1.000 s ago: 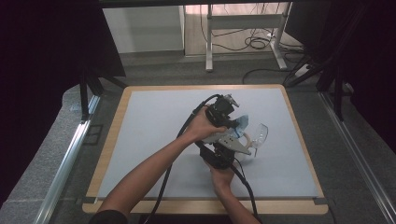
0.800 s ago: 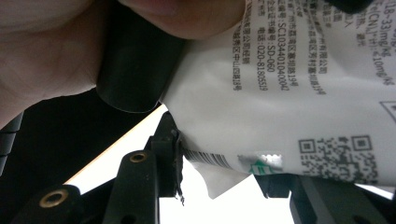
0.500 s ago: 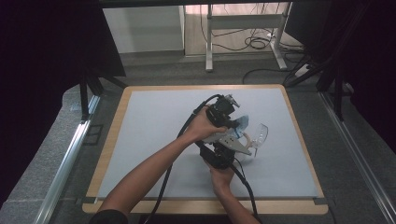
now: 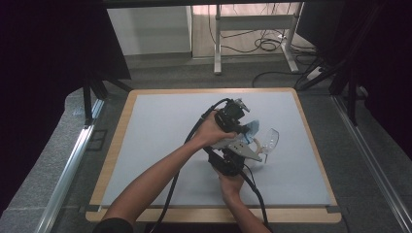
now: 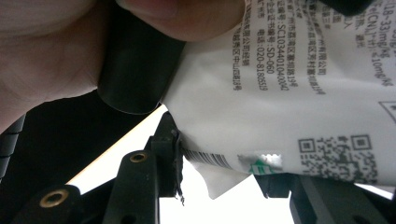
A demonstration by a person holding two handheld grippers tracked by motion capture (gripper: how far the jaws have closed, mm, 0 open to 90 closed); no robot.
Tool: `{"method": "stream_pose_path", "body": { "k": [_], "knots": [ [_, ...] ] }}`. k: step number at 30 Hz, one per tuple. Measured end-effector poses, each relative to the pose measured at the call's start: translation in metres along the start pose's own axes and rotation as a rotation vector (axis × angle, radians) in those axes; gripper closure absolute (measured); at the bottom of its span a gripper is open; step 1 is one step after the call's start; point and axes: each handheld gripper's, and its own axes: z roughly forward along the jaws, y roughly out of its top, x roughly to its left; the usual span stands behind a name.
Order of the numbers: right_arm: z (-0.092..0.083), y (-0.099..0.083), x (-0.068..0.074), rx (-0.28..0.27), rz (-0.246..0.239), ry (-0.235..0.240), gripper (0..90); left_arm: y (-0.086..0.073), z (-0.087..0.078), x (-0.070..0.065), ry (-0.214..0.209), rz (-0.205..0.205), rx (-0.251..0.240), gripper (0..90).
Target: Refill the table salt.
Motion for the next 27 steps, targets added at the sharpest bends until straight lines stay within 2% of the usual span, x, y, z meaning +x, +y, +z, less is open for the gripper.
{"method": "stream_pose_path", "body": {
  "k": [27],
  "knots": [
    [0.0018, 0.0031, 0.0008, 0.000, 0.008, -0.002, 58.3, 0.0021, -0.0009, 0.0001, 0.009, 0.002, 0.009, 87.9]
  ]
}}
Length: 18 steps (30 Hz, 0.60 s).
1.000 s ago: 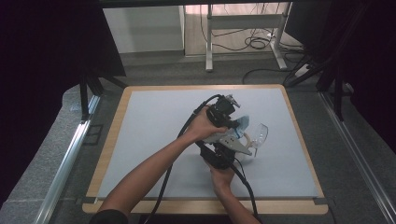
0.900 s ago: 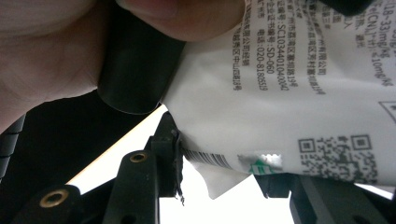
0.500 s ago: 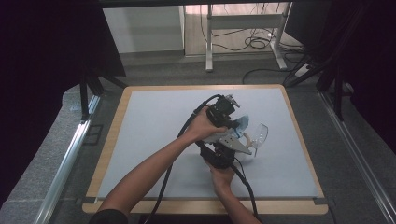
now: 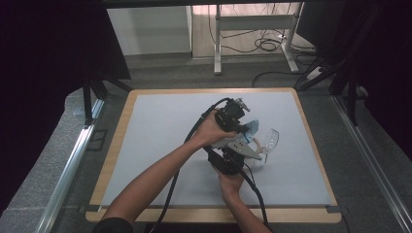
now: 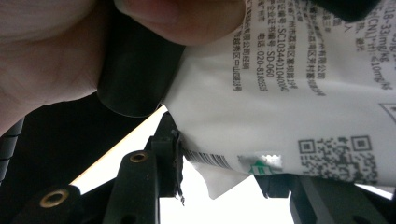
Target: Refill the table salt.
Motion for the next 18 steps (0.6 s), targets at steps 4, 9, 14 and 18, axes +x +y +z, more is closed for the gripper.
{"method": "stream_pose_path", "body": {
  "k": [4, 9, 14, 18],
  "knots": [
    [0.0007, 0.0000, 0.0002, -0.003, 0.004, -0.001, 58.3, 0.0000, 0.0002, 0.0005, 0.000, 0.002, 0.001, 87.8],
    [0.0006, -0.0001, -0.0002, -0.001, 0.005, -0.001, 58.3, 0.0001, 0.0009, 0.0004, -0.001, 0.003, 0.001, 87.8],
    [-0.0001, -0.0002, -0.0011, 0.000, 0.007, 0.000, 58.4, 0.0005, 0.0018, -0.0002, 0.002, 0.002, 0.002, 87.8],
    [0.0000, -0.0007, -0.0019, -0.003, 0.011, 0.003, 58.4, 0.0008, 0.0025, -0.0008, 0.005, 0.001, 0.005, 87.8]
  ]
}}
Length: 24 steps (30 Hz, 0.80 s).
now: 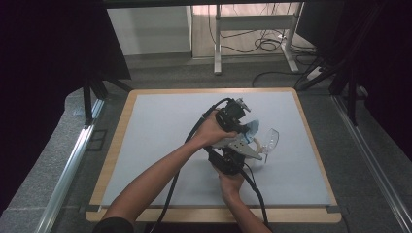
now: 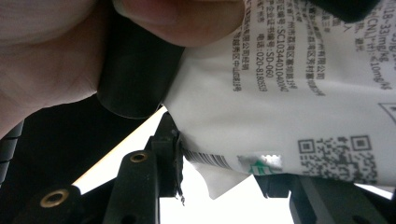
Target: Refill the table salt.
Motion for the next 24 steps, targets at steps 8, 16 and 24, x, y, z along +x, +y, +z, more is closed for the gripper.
{"method": "stream_pose_path", "body": {
  "k": [8, 16, 24],
  "knots": [
    [-0.0009, 0.0004, -0.0005, -0.002, 0.009, 0.008, 58.5, 0.0003, 0.0001, -0.0006, 0.002, 0.004, 0.001, 87.8],
    [-0.0009, -0.0002, -0.0009, -0.002, -0.001, 0.010, 58.6, -0.0007, -0.0002, -0.0002, -0.001, 0.002, 0.002, 87.8],
    [-0.0005, -0.0008, -0.0007, 0.002, -0.004, 0.010, 58.6, -0.0019, 0.0001, 0.0004, -0.003, 0.002, -0.001, 87.8]
  ]
}}
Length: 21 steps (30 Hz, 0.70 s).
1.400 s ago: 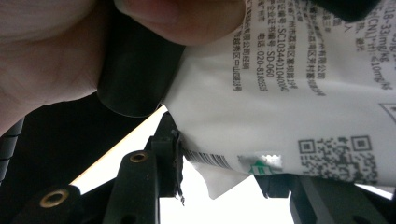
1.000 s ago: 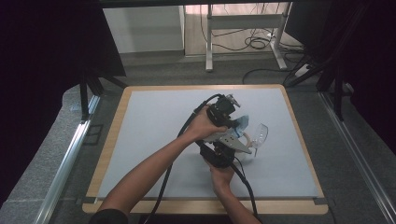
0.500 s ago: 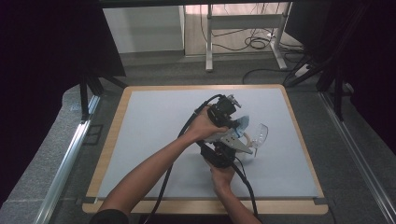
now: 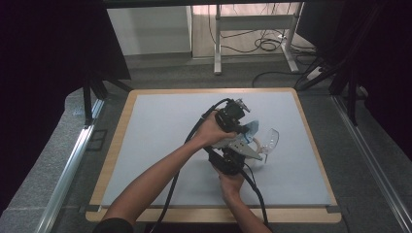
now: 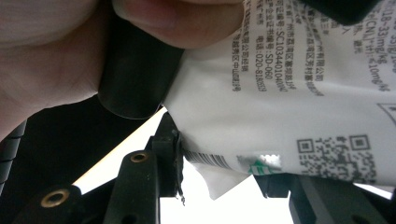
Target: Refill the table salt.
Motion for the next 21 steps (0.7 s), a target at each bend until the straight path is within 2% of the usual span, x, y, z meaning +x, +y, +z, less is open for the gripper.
{"method": "stream_pose_path", "body": {
  "k": [21],
  "knots": [
    [0.0007, 0.0016, -0.0002, -0.002, 0.014, -0.002, 58.8, 0.0015, 0.0006, 0.0000, 0.006, 0.000, 0.003, 87.8]
  ]
}}
